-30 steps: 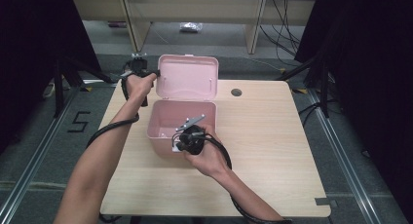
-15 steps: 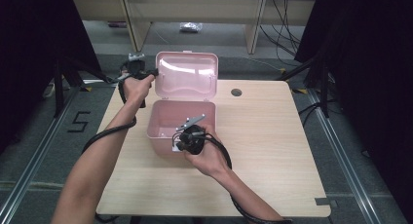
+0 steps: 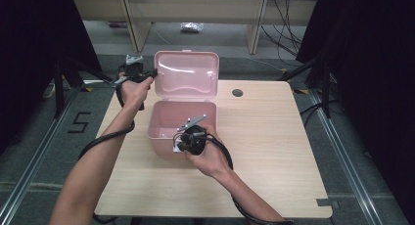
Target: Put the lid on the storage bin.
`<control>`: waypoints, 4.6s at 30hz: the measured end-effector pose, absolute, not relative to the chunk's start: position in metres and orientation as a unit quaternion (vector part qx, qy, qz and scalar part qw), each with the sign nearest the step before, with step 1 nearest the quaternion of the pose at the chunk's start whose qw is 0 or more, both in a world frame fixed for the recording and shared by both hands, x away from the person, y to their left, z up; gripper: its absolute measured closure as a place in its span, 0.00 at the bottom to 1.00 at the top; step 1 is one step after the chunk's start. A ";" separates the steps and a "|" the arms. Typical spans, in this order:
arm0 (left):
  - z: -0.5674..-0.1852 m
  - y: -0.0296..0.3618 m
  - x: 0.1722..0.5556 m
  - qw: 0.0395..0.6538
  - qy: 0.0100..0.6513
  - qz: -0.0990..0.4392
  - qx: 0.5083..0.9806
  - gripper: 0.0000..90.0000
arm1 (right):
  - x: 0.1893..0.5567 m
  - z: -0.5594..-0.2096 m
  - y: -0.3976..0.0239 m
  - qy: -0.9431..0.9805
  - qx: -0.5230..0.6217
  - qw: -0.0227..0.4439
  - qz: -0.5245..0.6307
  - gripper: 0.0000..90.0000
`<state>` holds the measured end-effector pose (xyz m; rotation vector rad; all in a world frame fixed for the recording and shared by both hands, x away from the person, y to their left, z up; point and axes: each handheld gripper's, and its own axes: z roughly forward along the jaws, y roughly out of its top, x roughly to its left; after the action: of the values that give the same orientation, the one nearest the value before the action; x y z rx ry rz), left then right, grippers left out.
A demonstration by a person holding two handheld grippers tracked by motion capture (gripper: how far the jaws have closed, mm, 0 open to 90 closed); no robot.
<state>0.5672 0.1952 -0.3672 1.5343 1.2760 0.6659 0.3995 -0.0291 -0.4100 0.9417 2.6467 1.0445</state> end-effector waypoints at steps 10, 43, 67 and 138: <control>-0.367 0.197 0.560 0.505 0.516 0.284 0.631 0.98 | 0.399 -0.410 -0.029 0.880 0.317 0.072 0.347 1.00; -0.369 0.201 0.537 0.528 0.485 0.314 0.623 0.98 | 0.400 -0.410 -0.030 0.881 0.309 0.077 0.349 1.00; -0.369 0.205 0.518 0.525 0.469 0.335 0.627 0.98 | 0.401 -0.411 -0.030 0.882 0.308 0.081 0.348 1.00; -0.378 0.203 0.468 0.509 0.445 0.368 0.639 0.97 | 0.400 -0.409 -0.030 0.878 0.321 0.075 0.347 1.00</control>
<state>0.4684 0.2031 -0.3782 1.5382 1.0711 0.8857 0.4002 -0.0301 -0.4090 0.9635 2.6344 1.0396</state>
